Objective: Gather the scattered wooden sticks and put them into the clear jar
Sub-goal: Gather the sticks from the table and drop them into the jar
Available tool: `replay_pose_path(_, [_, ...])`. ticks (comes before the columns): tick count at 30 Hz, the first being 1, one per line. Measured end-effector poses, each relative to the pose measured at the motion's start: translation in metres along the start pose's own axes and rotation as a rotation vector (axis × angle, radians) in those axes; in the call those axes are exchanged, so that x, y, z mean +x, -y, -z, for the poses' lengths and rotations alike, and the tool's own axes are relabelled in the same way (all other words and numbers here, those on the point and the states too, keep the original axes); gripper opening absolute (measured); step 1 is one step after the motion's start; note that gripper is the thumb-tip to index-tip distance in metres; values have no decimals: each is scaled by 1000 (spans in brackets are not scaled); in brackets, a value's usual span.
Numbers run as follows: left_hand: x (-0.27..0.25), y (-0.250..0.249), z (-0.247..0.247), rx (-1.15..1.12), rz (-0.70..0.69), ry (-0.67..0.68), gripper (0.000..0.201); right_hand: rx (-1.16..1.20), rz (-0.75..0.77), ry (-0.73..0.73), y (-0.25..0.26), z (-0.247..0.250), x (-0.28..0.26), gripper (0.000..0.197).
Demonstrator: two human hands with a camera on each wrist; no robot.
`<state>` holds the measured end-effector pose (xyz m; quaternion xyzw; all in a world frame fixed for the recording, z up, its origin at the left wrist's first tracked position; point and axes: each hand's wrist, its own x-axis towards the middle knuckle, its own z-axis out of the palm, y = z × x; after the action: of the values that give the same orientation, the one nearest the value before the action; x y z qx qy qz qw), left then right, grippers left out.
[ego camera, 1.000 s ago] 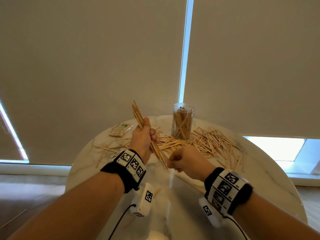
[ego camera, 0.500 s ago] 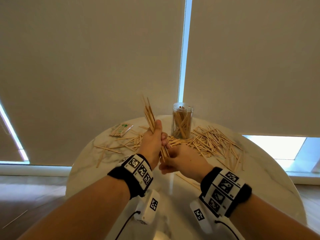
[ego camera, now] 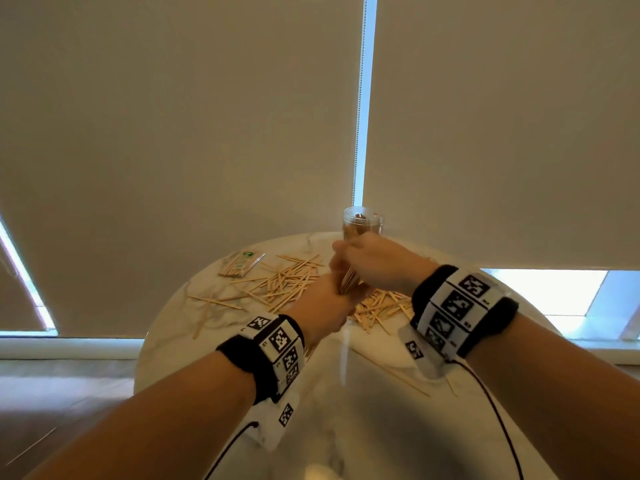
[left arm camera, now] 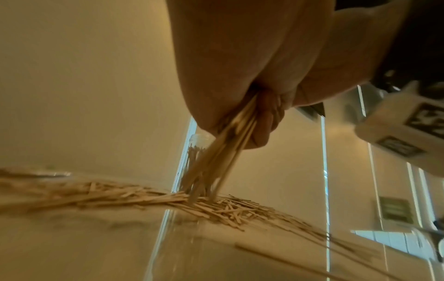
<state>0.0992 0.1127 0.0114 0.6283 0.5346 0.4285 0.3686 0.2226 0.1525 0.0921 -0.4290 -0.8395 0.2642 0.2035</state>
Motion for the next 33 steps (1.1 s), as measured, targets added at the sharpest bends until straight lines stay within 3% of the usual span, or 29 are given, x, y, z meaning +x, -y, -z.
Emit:
replay_pose_path(2, [1, 0, -2, -44, 27, 6, 27, 20, 6, 42, -3, -6, -2, 52])
replay_pose_path(4, [1, 1, -2, -142, 27, -8, 27, 153, 27, -51, -9, -10, -4, 61])
replay_pose_path(7, [7, 1, 6, -378, 33, -179, 24, 301, -42, -155, -28, -18, -7, 73])
replay_pose_path(9, [14, -3, 13, -600, 53, -321, 19, 303, -139, -12, -38, -26, -14, 71])
replay_pose_path(12, [20, -7, 19, -797, 79, -442, 16, 466, -266, 298, -37, -39, -24, 51])
replay_pose_path(15, [19, -4, 9, -851, 141, -434, 21, 627, -199, 365, -32, -50, -24, 33])
replay_pose_path(20, [12, -3, -3, -604, 168, -323, 43, 285, -134, 121, -28, -58, -21, 7])
replay_pose_path(23, [10, -5, -6, -575, 111, -286, 25, -122, 26, 32, -32, -61, -22, 22])
replay_pose_path(26, [17, -10, 7, -679, 113, -474, 51, -45, -104, 0, -48, -54, -21, 31])
replay_pose_path(28, [24, -15, 20, -775, 143, -589, 50, -127, -146, 12, -53, -52, -22, 33])
replay_pose_path(33, [30, -32, 9, -626, 157, -420, 36, -265, -135, -26, -50, -56, -21, 28])
